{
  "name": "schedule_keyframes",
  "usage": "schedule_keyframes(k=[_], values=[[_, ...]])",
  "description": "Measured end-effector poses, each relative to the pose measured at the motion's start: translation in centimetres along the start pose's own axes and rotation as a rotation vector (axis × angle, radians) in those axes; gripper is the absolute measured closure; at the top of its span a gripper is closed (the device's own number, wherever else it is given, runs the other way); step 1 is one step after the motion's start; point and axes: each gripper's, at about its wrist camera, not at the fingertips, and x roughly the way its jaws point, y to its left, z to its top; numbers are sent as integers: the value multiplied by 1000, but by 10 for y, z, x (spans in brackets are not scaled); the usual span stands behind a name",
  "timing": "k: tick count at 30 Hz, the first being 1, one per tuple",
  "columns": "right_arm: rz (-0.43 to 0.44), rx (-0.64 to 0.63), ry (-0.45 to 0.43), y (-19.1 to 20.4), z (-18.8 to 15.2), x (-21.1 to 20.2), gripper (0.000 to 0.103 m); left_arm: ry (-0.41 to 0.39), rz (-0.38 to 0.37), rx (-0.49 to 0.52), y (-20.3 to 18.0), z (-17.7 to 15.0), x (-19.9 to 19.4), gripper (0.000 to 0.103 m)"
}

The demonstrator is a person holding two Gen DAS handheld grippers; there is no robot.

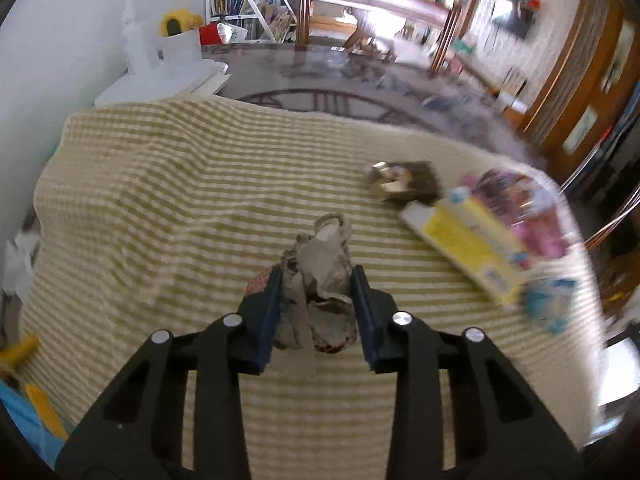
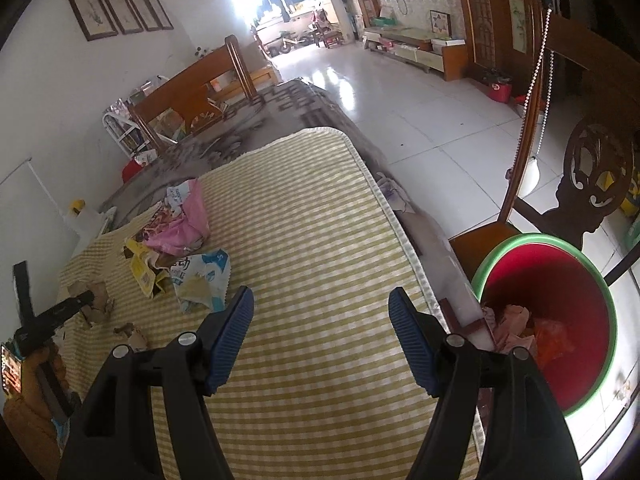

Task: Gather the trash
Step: 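Grasp the crumpled paper ball on the bed with the left tool, then grasp the white printed plastic bag with the right tool while the left tool holds paper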

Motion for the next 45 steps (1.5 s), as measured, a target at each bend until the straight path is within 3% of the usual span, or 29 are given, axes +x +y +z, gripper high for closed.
schedule_keyframes(k=[3,7,10,15,19,23,29,32,34,35,38,45], values=[[1,-38,14,9,-4,2,28,-35,-124,-111,1,-8,-33,70],[-1,-116,43,28,-11,11,28,-118,-219,-166,-5,-34,-75,70],[11,-193,96,53,-20,24,28,-146,-218,-189,-7,-54,-87,70],[138,-251,173,100,-34,40,28,-145,-187,-216,-4,-65,-87,70],[219,-233,216,136,-38,56,28,-152,-155,-178,-11,-64,-87,70],[293,-176,300,166,-46,81,28,-133,-149,-203,-4,-66,-84,70],[306,-175,361,192,-57,104,28,-104,-160,-270,11,-67,-76,70],[311,-166,381,194,-61,108,32,-92,-162,-274,11,-67,-72,70],[334,-151,401,196,-64,111,45,-81,-164,-269,9,-68,-69,70],[340,-154,408,196,-66,112,62,-78,-165,-268,9,-68,-69,70],[348,-181,387,194,-65,104,74,-69,-164,-263,7,-68,-67,69],[288,-320,338,168,-65,68,76,13,-189,-194,-14,-75,-52,67]])
